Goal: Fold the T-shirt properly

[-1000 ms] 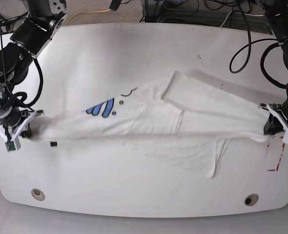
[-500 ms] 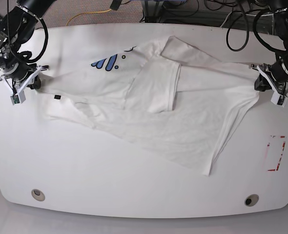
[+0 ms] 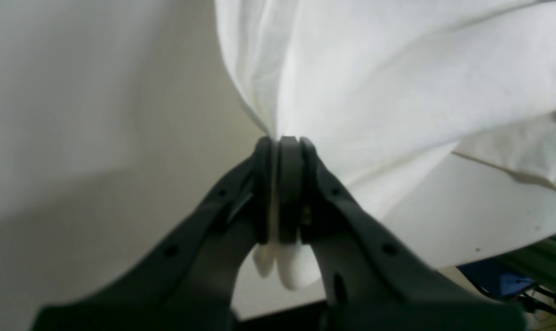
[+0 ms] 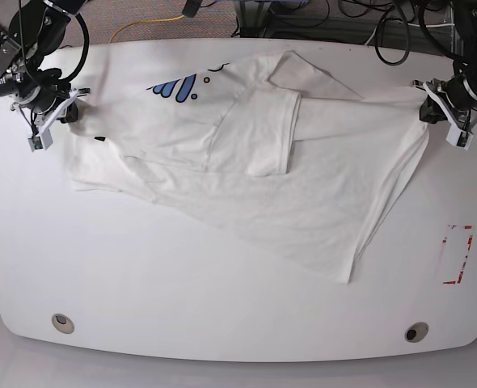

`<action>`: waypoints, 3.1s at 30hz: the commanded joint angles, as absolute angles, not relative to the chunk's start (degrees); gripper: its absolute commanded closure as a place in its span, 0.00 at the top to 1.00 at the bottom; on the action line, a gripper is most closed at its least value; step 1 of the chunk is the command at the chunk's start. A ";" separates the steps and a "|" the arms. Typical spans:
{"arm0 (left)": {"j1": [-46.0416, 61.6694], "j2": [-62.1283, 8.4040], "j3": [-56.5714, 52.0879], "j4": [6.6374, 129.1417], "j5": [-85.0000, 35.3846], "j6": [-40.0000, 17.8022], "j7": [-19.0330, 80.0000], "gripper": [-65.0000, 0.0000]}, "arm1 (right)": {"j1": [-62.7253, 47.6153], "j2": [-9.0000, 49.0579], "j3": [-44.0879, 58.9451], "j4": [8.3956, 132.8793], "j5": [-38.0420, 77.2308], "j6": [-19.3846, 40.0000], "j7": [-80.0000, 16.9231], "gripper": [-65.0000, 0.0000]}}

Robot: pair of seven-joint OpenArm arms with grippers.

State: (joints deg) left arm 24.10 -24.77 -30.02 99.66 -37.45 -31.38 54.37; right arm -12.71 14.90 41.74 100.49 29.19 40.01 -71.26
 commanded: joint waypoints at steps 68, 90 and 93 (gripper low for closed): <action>-12.00 -24.40 -22.64 84.00 -37.76 -19.21 60.18 0.71 | 7.34 15.08 43.38 68.00 40.92 40.00 -68.53 0.00; -31.25 -18.77 2.68 42.15 -20.35 -19.12 28.44 0.72 | 8.66 15.08 43.38 68.00 41.10 40.00 -68.53 0.00; -32.04 -18.42 3.74 39.43 -20.44 -19.12 28.18 0.72 | 8.66 15.08 43.38 68.00 40.92 40.00 -68.53 0.00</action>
State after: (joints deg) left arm -31.11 -18.35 3.46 40.40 -19.94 -18.81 28.29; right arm 7.66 14.02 43.27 67.05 39.81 39.88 -69.21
